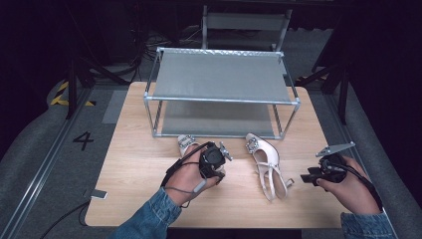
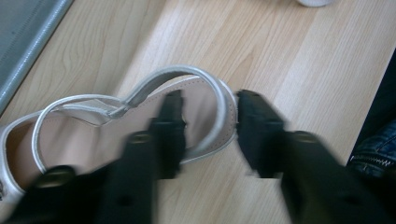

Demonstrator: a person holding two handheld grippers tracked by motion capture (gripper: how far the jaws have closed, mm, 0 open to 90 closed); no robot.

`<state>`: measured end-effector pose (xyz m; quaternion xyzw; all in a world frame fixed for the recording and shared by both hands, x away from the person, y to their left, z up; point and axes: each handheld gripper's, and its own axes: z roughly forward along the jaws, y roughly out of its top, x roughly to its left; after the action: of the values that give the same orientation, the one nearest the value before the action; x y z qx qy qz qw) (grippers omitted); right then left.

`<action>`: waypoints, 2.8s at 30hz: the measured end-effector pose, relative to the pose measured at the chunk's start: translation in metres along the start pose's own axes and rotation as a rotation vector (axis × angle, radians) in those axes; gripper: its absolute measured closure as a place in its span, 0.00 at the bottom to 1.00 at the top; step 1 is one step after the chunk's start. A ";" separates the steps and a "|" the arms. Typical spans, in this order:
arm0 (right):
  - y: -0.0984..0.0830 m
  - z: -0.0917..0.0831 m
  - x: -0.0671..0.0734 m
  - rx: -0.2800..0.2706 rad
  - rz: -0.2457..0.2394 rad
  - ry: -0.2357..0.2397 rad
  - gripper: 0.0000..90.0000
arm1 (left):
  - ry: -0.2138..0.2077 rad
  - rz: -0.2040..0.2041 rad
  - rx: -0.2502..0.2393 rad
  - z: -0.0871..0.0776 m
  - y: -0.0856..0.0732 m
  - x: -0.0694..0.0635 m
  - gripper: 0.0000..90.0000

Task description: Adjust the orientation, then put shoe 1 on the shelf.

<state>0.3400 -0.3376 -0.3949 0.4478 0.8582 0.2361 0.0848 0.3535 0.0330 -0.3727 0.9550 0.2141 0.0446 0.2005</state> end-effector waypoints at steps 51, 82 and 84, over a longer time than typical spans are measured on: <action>0.012 0.012 0.002 0.004 -0.025 0.013 0.60 | 0.101 -0.290 0.006 -0.008 -0.050 0.042 0.40; 0.010 0.017 0.004 0.024 -0.037 0.013 0.59 | 0.120 -0.357 0.043 0.020 -0.058 0.057 0.95; 0.010 0.017 0.004 0.023 -0.033 0.012 0.59 | 0.138 -0.354 0.026 0.015 -0.060 0.057 0.95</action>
<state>0.3507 -0.3246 -0.4046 0.4331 0.8687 0.2273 0.0786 0.3840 0.1012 -0.4102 0.8995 0.3928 0.0714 0.1777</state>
